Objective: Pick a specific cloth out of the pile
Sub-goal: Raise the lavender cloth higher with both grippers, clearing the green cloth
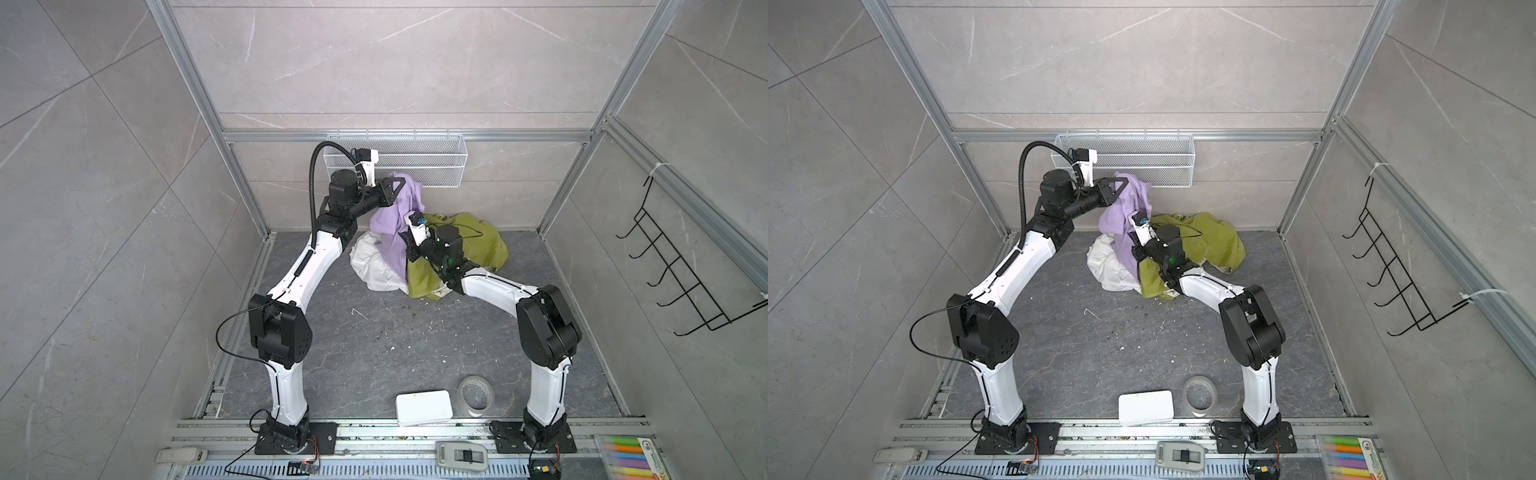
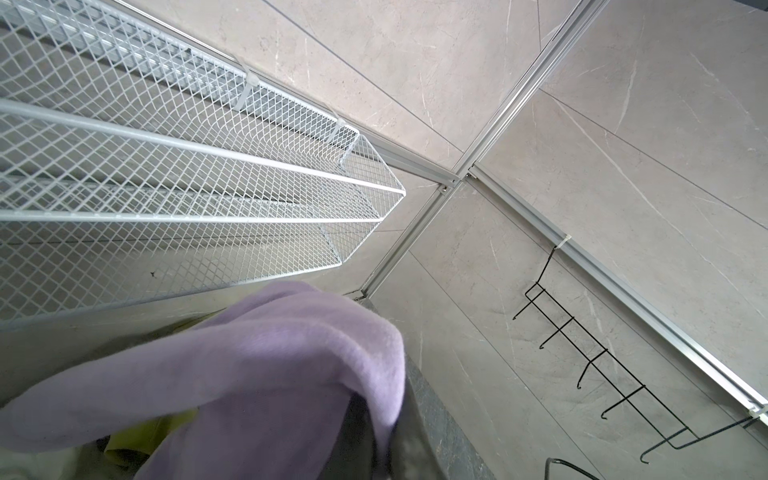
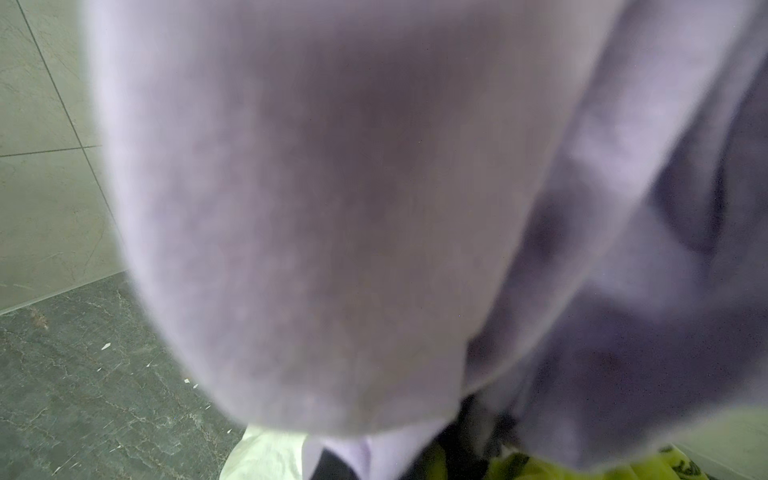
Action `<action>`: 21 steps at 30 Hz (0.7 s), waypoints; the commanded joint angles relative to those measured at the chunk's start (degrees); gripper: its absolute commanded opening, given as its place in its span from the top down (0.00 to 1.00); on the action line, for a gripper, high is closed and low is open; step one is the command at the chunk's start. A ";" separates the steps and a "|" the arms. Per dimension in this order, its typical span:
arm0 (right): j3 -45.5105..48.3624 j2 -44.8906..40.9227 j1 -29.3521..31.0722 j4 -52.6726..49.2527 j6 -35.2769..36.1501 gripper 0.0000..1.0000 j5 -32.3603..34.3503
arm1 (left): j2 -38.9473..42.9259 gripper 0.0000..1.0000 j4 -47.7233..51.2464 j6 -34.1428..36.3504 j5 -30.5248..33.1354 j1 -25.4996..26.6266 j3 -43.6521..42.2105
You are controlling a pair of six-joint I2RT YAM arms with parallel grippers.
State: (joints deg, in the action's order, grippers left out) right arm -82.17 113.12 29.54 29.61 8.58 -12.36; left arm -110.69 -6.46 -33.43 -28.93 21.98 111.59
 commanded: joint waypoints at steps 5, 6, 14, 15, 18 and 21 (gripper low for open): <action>-2.06 -5.42 0.00 0.93 -0.23 1.00 -0.95 | 4.50 1.00 -5.31 -0.42 -0.09 0.27 0.01; -2.12 -5.60 0.00 0.94 -0.23 1.00 -0.98 | 4.54 1.00 -5.42 -0.58 -0.08 0.35 -0.14; -3.11 -6.25 0.04 0.68 -0.23 1.00 -1.20 | 4.76 1.00 -6.02 -0.59 0.01 0.35 0.23; -3.29 -6.33 -0.01 0.59 -0.21 1.00 -1.29 | 4.72 1.00 -6.02 -0.57 -0.01 0.35 0.36; -4.12 -6.59 -0.01 0.25 -0.23 1.00 -1.57 | 4.61 1.00 -6.02 -0.58 -0.08 0.35 0.94; -5.00 -6.77 -0.01 -0.23 -0.05 1.00 -1.92 | 4.69 1.00 -6.02 -0.58 -0.05 0.35 1.09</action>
State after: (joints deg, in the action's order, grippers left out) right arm -83.83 109.69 29.54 27.44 8.58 -13.15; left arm -109.43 -8.95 -33.50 -28.84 22.00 110.98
